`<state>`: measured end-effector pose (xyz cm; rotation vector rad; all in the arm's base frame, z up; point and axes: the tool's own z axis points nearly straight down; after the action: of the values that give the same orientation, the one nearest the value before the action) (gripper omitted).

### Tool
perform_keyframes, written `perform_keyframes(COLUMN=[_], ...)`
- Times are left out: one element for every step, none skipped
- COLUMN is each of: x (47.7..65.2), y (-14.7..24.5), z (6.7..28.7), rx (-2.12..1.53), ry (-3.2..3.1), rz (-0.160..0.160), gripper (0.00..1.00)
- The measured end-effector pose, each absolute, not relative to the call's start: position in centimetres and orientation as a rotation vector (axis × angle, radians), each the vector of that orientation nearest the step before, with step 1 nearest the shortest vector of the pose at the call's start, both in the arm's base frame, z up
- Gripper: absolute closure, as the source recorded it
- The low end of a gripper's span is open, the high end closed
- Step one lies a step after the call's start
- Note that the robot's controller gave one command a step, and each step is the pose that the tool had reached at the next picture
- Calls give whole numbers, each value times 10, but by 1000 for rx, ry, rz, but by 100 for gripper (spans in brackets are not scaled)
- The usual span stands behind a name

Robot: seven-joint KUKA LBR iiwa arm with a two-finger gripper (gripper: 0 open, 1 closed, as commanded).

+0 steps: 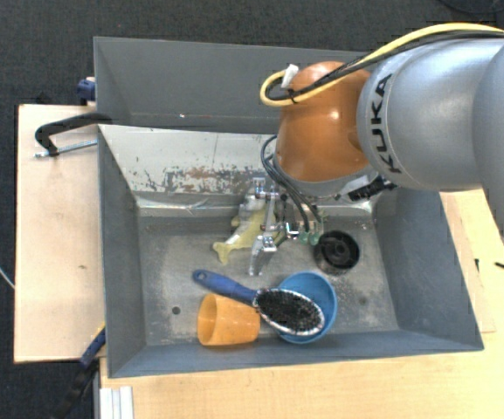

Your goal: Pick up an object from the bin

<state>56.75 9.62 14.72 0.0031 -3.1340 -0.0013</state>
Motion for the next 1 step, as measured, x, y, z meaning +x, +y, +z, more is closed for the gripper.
perform_keyframes(x=[602], y=[79], z=[74], rx=[477], ry=[-3116], rz=[-5], gripper=[0])
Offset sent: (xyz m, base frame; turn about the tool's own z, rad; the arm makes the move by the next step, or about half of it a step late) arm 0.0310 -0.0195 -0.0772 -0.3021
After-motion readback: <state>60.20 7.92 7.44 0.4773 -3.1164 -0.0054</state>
